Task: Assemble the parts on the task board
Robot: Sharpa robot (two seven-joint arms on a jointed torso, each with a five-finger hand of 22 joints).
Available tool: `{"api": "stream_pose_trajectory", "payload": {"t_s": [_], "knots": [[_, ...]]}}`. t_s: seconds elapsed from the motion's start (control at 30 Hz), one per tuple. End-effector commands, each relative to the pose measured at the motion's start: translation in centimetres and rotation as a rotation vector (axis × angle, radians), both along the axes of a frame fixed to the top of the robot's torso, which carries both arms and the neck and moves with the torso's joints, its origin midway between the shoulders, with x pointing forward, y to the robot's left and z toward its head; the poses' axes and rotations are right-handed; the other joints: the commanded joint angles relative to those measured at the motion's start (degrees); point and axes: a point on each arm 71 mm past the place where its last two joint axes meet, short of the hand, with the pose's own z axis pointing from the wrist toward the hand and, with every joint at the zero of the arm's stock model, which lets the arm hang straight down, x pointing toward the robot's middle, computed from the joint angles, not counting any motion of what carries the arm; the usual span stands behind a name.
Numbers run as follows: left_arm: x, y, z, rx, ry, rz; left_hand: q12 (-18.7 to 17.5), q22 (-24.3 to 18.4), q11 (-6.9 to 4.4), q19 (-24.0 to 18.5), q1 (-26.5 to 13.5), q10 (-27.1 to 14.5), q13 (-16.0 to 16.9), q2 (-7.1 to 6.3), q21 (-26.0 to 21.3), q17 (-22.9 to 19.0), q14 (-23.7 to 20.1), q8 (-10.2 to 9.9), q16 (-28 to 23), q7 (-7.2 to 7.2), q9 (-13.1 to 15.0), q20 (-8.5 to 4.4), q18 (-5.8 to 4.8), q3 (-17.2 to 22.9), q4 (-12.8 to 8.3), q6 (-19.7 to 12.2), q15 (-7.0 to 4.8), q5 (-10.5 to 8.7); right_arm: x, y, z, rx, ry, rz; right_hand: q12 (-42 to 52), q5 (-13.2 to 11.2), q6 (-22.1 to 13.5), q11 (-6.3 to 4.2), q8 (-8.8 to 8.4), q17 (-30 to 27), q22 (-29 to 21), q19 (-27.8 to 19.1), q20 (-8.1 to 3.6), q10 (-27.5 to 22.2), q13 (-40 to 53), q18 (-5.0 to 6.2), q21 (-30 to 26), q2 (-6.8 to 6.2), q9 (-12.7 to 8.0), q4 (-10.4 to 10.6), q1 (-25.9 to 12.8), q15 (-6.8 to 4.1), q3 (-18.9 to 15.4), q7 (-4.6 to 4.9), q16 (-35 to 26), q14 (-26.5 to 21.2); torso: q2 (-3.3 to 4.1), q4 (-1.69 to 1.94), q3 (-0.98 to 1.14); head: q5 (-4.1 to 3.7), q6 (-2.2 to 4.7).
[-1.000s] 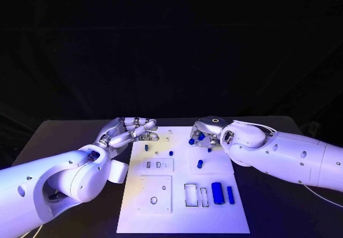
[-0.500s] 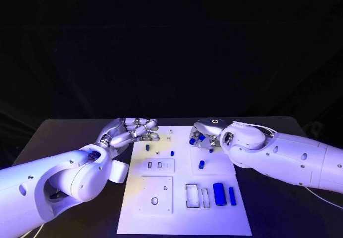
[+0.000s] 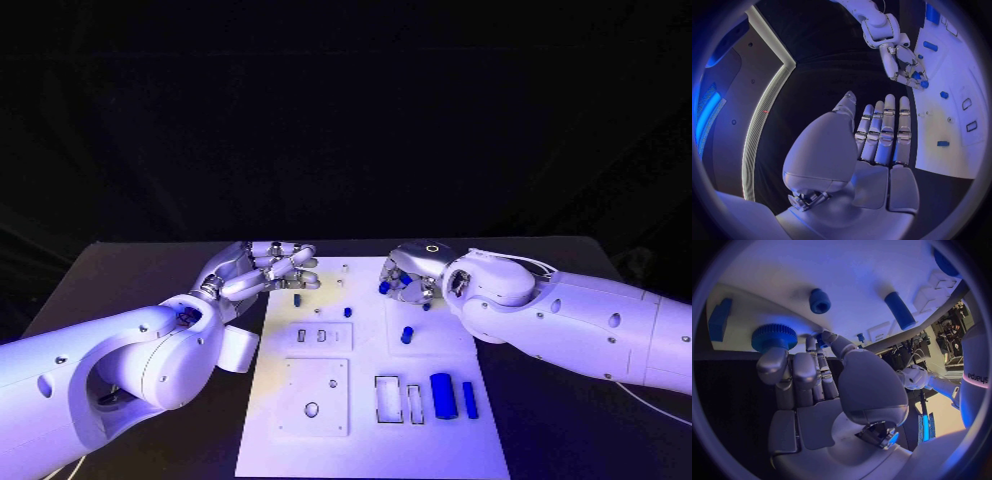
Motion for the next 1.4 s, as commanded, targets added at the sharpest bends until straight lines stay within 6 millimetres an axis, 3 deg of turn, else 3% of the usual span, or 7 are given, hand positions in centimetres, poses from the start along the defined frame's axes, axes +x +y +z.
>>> {"api": "stream_pose_trajectory", "payload": {"t_s": [0.03,0.2,0.57,0.9,1.03,1.27,1.4], "knots": [[-0.03,-0.17,0.10,-0.010,0.005,-0.024,-0.28,-0.05,0.27,0.36,0.54,-0.27,-0.07,-0.23,0.24,0.10,-0.44,-0.20,-0.24,0.29,-0.08,-0.15,0.28,-0.26,-0.18,0.05,0.04,0.12,-0.18,0.22,-0.23,-0.011,0.000,0.008,-0.02,-0.38,-1.23,0.31,-0.27,-0.32,-0.33,-0.78,0.10,-0.37,0.10,-0.57,-0.31,-1.10,-0.29,0.62,-0.51,-0.27,-0.61,0.05,-0.26,1.42,0.14,0.03,0.00,0.02,0.03],[0.00,-0.09,0.08,-0.009,0.007,-0.024,-0.35,-0.07,0.30,0.36,0.53,-0.33,-0.09,-0.23,0.23,0.12,-0.46,-0.25,-0.28,0.33,-0.09,-0.15,0.28,-0.29,-0.18,0.01,0.06,0.12,-0.25,0.25,-0.23,-0.013,0.003,0.012,0.06,0.07,-2.24,0.29,-0.12,-0.54,-0.50,-1.30,0.17,-0.69,0.30,-0.46,-0.50,-1.91,-0.34,1.38,-1.11,-0.30,-1.85,0.09,-0.26,1.18,0.22,-0.02,-0.01,0.07,0.09],[0.08,0.06,0.05,-0.006,0.009,-0.020,-0.44,-0.09,0.34,0.36,0.54,-0.40,-0.11,-0.25,0.22,0.15,-0.47,-0.31,-0.32,0.38,-0.10,-0.15,0.28,-0.33,-0.20,-0.04,0.09,0.12,-0.37,0.46,-0.15,0.005,0.011,0.021,0.46,0.82,-1.81,0.27,0.35,-0.71,-0.62,-1.67,0.19,-0.40,0.61,-0.37,-0.66,-1.68,-0.13,1.97,-1.00,-0.32,-2.42,0.04,-0.25,1.03,0.40,0.02,0.00,0.08,0.18],[0.13,0.12,0.01,-0.004,0.012,-0.019,-0.53,-0.11,0.37,0.38,0.65,-0.45,-0.13,-0.15,0.21,0.19,-0.46,-0.37,-0.36,0.41,-0.10,-0.16,0.28,-0.29,-0.27,-0.05,0.10,0.15,-0.45,0.76,-0.14,0.024,0.026,0.032,1.06,1.18,0.07,0.23,1.29,0.11,0.79,-1.40,0.16,0.38,0.99,-0.54,0.23,-0.37,0.31,2.55,0.09,-0.37,-1.84,0.08,0.71,1.14,0.53,-0.06,0.02,0.17,0.18],[0.14,0.15,0.01,-0.004,0.013,-0.020,-0.55,-0.12,0.37,0.39,0.69,-0.46,-0.13,-0.11,0.21,0.21,-0.46,-0.38,-0.37,0.42,-0.10,-0.16,0.28,-0.28,-0.29,-0.05,0.11,0.16,-0.44,0.83,-0.18,0.026,0.034,0.034,1.14,0.87,0.97,0.26,1.64,0.34,1.36,-1.28,0.17,0.70,1.03,-0.61,0.60,0.34,0.47,2.58,0.98,-0.35,-0.97,0.24,1.06,1.17,0.54,-0.05,-0.01,-0.12,0.10],[0.17,0.20,0.00,-0.005,0.014,-0.021,-0.58,-0.13,0.38,0.40,0.74,-0.47,-0.14,-0.08,0.21,0.23,-0.44,-0.41,-0.38,0.43,-0.10,-0.16,0.29,-0.26,-0.32,-0.05,0.11,0.16,-0.47,0.89,-0.32,0.016,0.051,0.037,1.52,-2.41,3.59,-0.57,2.65,1.26,2.88,-0.95,-0.20,2.55,1.16,-0.75,1.58,2.14,1.06,2.45,3.12,-0.98,1.82,-0.87,2.18,1.32,0.58,-0.05,0.03,-0.01,-0.11],[0.15,0.18,0.01,-0.007,0.016,-0.024,-0.64,-0.15,0.39,0.42,0.86,-0.48,-0.14,0.00,0.21,0.27,-0.42,-0.45,-0.40,0.45,-0.11,-0.17,0.29,-0.22,-0.39,-0.06,0.11,0.18,-0.42,0.90,-0.37,0.009,0.054,0.034,1.34,-3.03,4.52,-0.92,2.92,1.50,3.61,-0.78,-0.49,3.35,1.16,-0.84,2.05,2.50,1.36,2.04,4.15,-1.24,3.10,-1.14,2.52,1.33,0.66,-0.10,0.02,-0.01,-0.11]]}}
